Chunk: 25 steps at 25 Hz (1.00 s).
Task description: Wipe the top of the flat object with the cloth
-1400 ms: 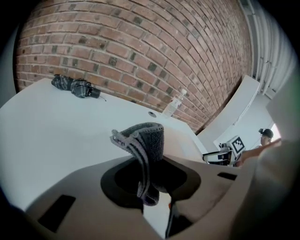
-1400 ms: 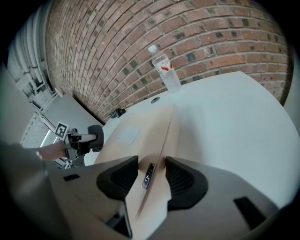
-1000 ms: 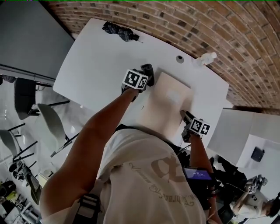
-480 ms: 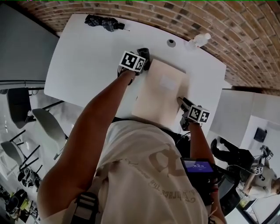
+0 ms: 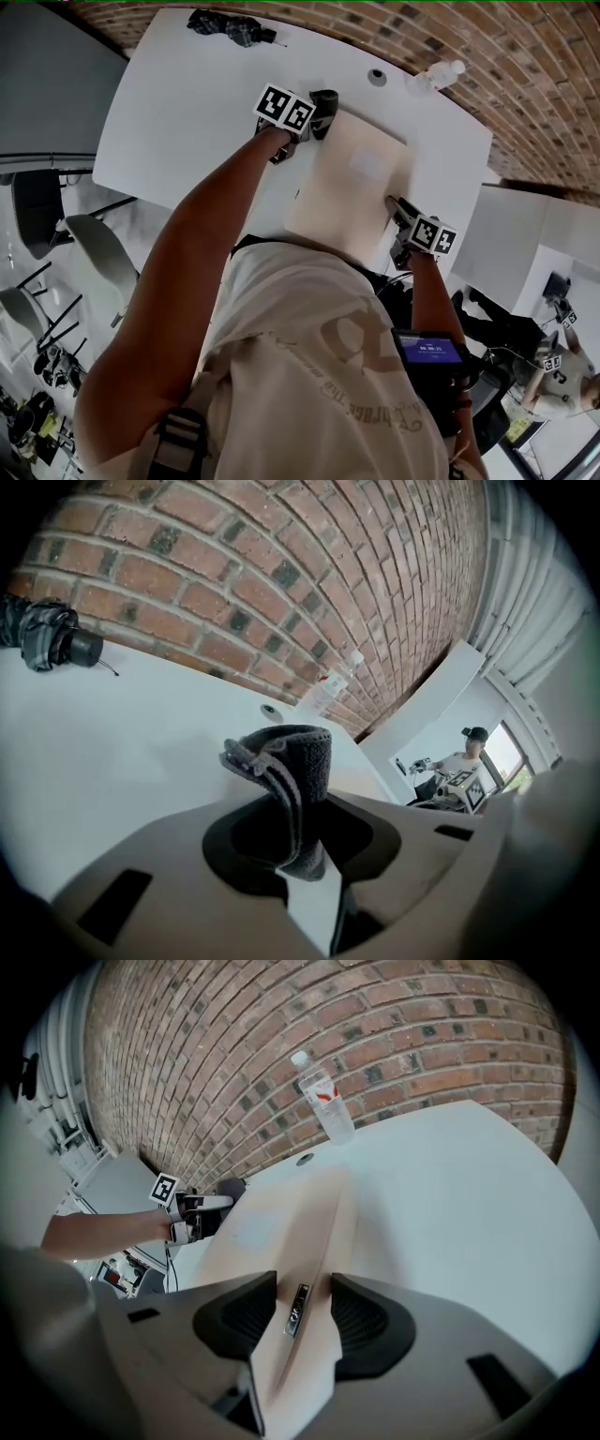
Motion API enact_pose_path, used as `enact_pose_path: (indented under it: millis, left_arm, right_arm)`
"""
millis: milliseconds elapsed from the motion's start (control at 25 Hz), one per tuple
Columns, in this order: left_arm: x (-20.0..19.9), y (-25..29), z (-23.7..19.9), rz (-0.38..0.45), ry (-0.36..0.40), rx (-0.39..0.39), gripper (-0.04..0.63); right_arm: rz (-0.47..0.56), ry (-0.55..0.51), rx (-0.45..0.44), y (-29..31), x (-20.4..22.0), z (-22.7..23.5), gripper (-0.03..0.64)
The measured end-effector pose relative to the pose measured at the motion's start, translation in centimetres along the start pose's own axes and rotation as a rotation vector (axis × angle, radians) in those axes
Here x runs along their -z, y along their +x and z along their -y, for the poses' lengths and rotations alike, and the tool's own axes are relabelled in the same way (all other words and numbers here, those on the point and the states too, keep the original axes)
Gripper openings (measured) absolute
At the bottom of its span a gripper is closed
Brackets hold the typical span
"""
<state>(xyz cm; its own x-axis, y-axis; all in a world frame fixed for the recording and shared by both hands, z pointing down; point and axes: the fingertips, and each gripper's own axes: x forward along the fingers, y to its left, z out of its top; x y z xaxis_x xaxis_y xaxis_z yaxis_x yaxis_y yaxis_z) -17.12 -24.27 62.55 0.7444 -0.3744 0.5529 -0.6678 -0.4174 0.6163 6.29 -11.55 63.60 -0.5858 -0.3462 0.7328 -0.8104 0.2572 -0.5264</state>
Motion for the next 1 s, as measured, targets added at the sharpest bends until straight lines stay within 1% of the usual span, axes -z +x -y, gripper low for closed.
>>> enact_pose_path:
  millis: [240, 440, 600, 800, 880, 1000]
  left_arm:
    - [2.0, -0.6, 1.0, -0.083, 0.071, 0.023, 0.1]
    - [4.1, -1.5, 2.2, -0.123, 0.128, 0.03, 0.1]
    - [5.8, -2.3, 3.0, -0.158, 0.186, 0.022, 0.1]
    - [8.1, -3.4, 4.2, -0.204, 0.25, 0.034, 0.1]
    - [9.1, -3.9, 4.7, -0.215, 0.259, 0.038, 0.1]
    - [10.6, -4.8, 5.5, -0.209, 0.248, 0.039, 0.1]
  right_arm:
    - [0.013, 0.015, -0.004, 0.1, 0.0, 0.2, 0.19]
    - [0.002, 0.027, -0.017, 0.0, 0.1, 0.2, 0.19]
    - [-0.021, 0.026, -0.009, 0.2, 0.0, 0.1, 0.19]
    - [-0.028, 0.03, 0.004, 0.1, 0.1, 0.3, 0.189]
    - [-0.026, 0.033, 0.004, 0.1, 0.2, 0.2, 0.19]
    - [-0.026, 0.037, 0.003, 0.1, 0.3, 0.1, 0.19]
